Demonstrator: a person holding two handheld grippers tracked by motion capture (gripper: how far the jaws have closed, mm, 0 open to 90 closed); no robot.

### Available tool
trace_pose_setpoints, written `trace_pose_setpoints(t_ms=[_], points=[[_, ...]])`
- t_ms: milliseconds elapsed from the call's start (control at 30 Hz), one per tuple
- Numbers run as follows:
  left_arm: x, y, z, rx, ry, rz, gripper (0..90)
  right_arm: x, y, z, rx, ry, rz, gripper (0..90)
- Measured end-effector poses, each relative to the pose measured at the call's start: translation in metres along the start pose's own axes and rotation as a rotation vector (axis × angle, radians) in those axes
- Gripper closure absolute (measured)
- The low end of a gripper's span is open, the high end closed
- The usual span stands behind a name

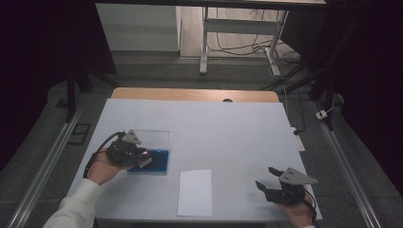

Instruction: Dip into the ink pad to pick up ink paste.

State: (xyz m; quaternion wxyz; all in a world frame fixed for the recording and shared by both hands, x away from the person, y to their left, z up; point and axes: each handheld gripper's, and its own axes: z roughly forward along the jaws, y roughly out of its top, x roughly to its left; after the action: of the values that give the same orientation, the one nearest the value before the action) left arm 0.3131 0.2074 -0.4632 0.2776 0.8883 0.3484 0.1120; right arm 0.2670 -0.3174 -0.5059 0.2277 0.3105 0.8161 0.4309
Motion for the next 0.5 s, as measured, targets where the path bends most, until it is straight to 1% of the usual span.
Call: trace_pose_setpoints(t_ms=[167, 367, 500], points=[[0.002, -0.002, 0.006, 0.012, 0.008, -0.009, 70.8, 0.000, 0.000, 0.000, 0.002, 0.002, 0.000, 26.9], [0.005, 0.002, 0.011, -0.013, 0.009, -0.016, 70.8, 0.000, 0.000, 0.001, 0.014, 0.005, -0.005, 26.9], [0.003, 0.005, 0.017, -0.011, 0.011, -0.009, 70.8, 0.000, 0.000, 0.001, 0.013, 0.007, -0.003, 26.9]])
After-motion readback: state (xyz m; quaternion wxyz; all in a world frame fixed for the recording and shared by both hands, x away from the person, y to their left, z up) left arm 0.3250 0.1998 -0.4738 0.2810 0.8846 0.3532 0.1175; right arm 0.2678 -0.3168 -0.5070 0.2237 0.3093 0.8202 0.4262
